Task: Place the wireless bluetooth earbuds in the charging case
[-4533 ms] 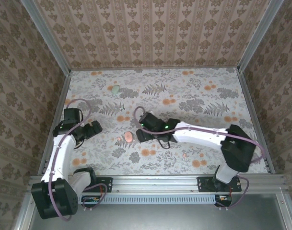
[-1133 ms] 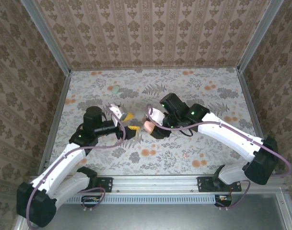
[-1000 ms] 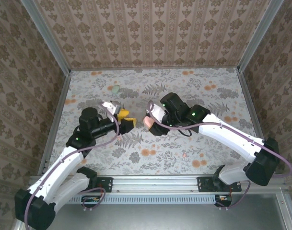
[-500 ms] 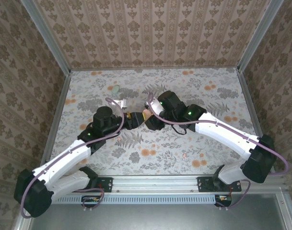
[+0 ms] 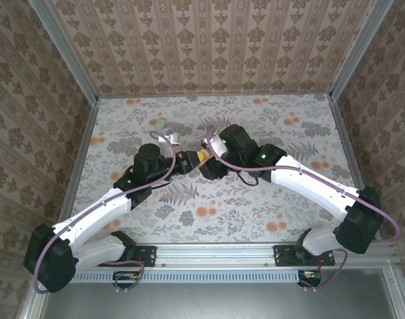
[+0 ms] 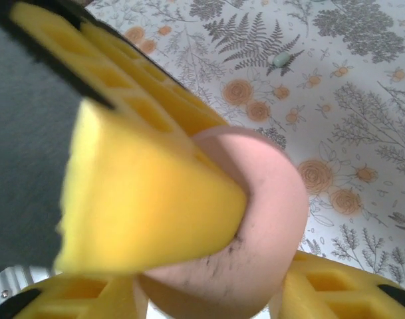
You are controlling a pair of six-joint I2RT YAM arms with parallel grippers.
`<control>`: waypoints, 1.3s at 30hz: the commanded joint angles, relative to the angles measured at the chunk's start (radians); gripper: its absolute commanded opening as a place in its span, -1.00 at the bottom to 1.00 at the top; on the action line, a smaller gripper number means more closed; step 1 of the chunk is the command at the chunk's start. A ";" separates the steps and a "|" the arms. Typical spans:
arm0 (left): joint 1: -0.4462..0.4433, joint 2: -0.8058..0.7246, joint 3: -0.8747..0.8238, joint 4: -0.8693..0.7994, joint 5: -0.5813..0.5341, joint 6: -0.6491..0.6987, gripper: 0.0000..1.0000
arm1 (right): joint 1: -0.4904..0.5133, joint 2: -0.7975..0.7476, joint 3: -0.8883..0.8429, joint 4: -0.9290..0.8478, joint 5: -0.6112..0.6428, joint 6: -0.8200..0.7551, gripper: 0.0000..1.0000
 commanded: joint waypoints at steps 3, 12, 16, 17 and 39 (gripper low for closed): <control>0.131 -0.046 0.035 -0.050 0.096 0.087 -1.00 | -0.068 -0.070 0.016 -0.016 -0.261 0.010 0.25; 0.372 0.035 0.196 -0.130 0.652 0.264 -1.00 | -0.220 -0.094 0.015 0.011 -0.644 0.111 0.30; 0.369 0.101 0.282 -0.206 0.804 0.349 -1.00 | -0.220 -0.052 0.030 0.081 -0.714 0.194 0.29; 0.365 0.112 0.295 -0.217 0.830 0.361 -1.00 | -0.219 -0.042 0.036 0.093 -0.716 0.212 0.28; 0.263 0.210 0.387 -0.339 0.910 0.424 -1.00 | -0.206 0.083 0.018 0.380 -0.876 0.457 -0.49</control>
